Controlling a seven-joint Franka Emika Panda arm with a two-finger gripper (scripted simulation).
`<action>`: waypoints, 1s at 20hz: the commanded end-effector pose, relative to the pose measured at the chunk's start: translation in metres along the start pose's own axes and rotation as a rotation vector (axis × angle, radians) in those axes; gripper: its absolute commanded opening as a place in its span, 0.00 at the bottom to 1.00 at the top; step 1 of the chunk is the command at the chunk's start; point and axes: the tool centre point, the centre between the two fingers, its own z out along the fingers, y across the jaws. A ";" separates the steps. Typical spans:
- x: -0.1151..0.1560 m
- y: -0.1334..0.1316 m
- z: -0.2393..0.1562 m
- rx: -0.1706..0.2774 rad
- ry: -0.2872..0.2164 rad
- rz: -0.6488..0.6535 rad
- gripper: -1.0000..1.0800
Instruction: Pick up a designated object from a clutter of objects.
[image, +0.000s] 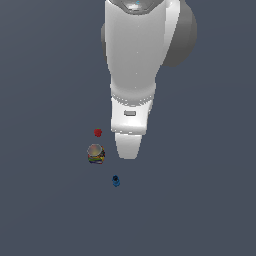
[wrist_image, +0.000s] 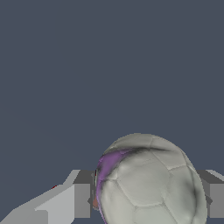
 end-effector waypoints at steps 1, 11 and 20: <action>-0.002 0.008 -0.021 0.000 0.000 0.000 0.00; -0.008 0.032 -0.077 0.000 -0.002 0.001 0.00; -0.009 0.041 -0.094 0.000 -0.002 0.001 0.00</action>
